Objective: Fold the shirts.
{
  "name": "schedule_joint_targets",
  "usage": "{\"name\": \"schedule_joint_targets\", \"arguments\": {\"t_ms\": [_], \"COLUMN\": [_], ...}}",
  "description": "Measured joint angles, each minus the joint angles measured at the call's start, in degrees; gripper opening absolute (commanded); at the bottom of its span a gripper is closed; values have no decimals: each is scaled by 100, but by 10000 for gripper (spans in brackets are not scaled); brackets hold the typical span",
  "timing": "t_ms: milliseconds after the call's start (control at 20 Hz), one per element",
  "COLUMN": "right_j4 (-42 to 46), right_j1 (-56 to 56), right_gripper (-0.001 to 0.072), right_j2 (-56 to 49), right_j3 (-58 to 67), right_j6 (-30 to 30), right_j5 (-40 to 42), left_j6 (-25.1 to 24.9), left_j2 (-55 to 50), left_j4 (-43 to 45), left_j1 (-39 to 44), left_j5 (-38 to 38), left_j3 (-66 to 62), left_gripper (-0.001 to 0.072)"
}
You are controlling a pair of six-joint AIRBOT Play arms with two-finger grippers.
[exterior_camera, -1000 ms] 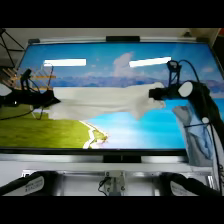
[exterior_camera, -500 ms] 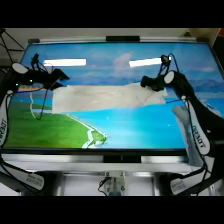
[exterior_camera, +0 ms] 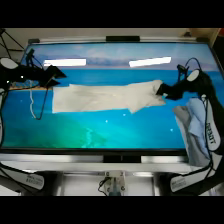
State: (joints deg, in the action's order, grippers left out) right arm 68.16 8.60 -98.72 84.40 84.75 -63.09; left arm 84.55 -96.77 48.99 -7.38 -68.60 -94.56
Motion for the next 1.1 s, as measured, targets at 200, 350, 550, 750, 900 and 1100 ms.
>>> {"name": "schedule_joint_targets", "arguments": {"t_ms": [200, 350, 550, 750, 900, 1100], "right_j4": [-472, -896, -1502, -2337, -2660, -2804], "right_j1": [-46, -212, -380, -297, -210, -179], "right_gripper": [703, 527, 64, 63, 63, 63], "right_j2": [-393, -623, -776, -610, -57, 979], "right_j3": [0, 11, 37, 382, 715, 925], "right_j6": [11, -7, -129, -448, -553, -522], "right_j5": [0, 48, -24, -455, -1005, -1773], "left_j6": [-90, -120, -140, -151, -155, -79], "left_j2": [116, 144, 155, 92, -122, -675], "left_j4": [-7, -20, -17, -15, -42, -404], "left_j1": [289, 551, 820, 1045, 1403, 2238], "left_j5": [-98, -136, -72, -17, -11, 129], "left_j3": [-9, -11, -13, -13, -11, -9], "left_gripper": [720, 720, 701, 65, 46, 30]}}
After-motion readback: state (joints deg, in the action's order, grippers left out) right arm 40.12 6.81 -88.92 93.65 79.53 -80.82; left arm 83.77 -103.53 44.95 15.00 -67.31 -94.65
